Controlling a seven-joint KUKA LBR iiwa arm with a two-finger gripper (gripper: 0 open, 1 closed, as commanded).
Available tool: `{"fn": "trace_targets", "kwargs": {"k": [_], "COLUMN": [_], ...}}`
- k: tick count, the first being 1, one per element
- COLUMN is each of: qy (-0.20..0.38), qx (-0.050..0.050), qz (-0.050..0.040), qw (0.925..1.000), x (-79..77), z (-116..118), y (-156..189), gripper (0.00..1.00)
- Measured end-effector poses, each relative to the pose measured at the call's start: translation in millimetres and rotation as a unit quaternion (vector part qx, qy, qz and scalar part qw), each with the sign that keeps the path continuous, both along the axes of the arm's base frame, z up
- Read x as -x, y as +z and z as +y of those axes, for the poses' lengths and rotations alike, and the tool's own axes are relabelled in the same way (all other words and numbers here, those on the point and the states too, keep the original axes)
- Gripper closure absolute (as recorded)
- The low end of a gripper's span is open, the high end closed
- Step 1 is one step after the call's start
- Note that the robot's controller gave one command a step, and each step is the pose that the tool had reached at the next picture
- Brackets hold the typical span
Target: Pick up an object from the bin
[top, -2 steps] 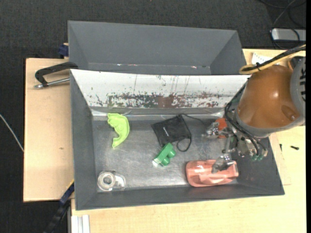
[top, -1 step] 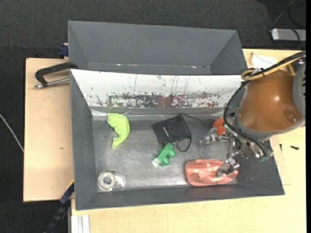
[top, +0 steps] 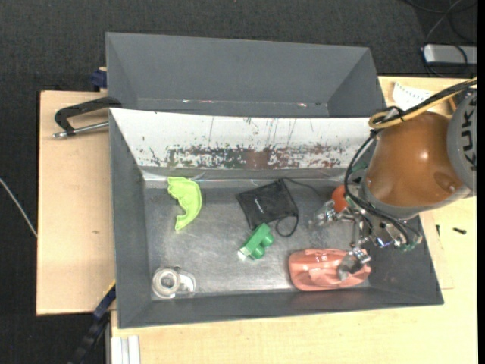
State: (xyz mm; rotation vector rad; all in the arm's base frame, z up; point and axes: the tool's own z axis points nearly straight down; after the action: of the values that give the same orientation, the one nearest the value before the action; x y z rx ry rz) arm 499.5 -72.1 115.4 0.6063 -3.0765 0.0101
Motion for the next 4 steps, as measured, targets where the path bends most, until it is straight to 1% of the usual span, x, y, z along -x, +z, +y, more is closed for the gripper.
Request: {"fn": "trace_targets", "kwargs": {"k": [1, 2, 4], "qy": [-0.060, -0.060, -0.061], "qx": [0.011, 0.011, 0.009], "qz": [0.0195, 0.0198, 0.0160], "qw": [0.9979, 0.9980, 0.9980], "x": [1.8, 2.1, 5.4], "z": [-1.7, -1.9, -2.3], "y": [-7.4, -7.8, -7.2], "gripper": [1.00, 1.00, 1.00]}}
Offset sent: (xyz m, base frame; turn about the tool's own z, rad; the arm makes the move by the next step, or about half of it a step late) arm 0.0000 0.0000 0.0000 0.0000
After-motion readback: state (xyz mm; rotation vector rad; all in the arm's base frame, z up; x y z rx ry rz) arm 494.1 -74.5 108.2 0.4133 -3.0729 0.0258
